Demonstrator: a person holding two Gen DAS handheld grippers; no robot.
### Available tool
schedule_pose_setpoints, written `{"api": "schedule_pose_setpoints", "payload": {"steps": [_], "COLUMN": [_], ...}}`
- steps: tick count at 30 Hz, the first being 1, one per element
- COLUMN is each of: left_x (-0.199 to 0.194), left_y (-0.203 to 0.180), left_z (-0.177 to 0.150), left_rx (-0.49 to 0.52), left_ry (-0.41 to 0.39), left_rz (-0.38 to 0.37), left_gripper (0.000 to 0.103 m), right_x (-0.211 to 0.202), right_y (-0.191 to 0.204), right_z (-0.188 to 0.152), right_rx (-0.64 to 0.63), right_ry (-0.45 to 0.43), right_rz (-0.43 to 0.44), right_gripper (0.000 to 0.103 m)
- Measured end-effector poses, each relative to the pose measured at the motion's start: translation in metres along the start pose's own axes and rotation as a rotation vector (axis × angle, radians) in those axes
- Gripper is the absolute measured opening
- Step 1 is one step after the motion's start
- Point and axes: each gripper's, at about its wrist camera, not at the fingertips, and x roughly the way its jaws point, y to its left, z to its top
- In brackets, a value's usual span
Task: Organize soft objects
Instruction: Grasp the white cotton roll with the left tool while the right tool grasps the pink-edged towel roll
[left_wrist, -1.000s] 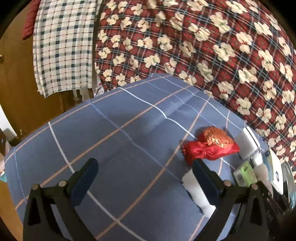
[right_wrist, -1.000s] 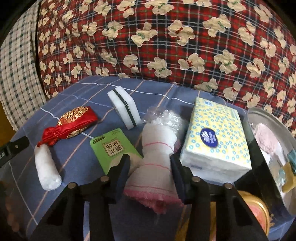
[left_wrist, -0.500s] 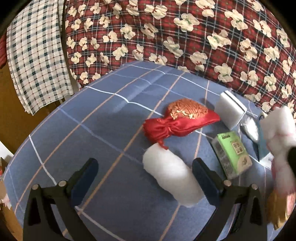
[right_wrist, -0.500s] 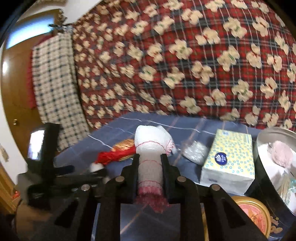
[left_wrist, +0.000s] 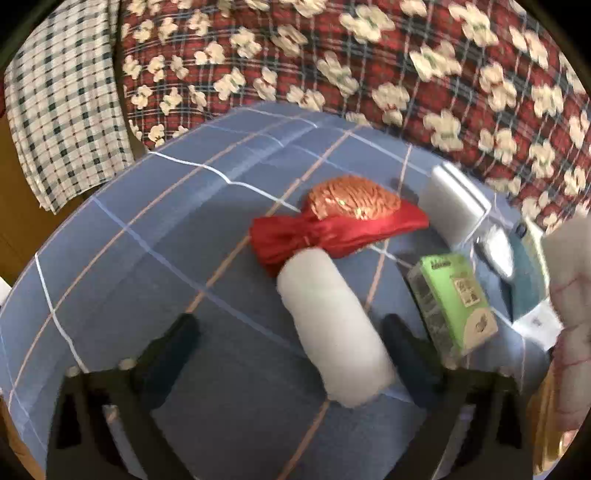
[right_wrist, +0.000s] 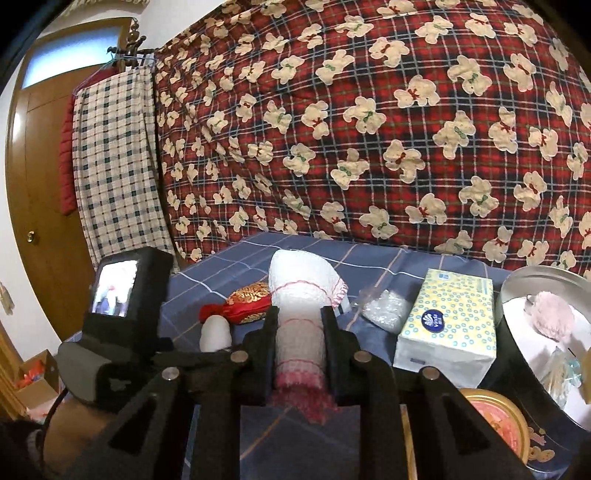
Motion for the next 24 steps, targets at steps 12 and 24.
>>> {"api": "schedule_pose_setpoints", "payload": {"steps": [12, 24], "left_x": [-0.014, -0.056], "left_y": [0.005, -0.013], "left_z": [-0.008, -0.014], "left_rx": [-0.013, 0.039], "left_ry": [-0.023, -0.212], "left_rz": [-0.189, -0.181], "left_gripper": [0.037, 0.022], "right_x": [-0.006, -0.042], "right_y": [-0.008, -0.027], "right_z": [-0.002, -0.001], "right_rx": [0.016, 0.028], "right_ry": [-0.016, -0.138], "right_rz": [0.003, -0.002], "right_gripper": [0.024, 0.024]}}
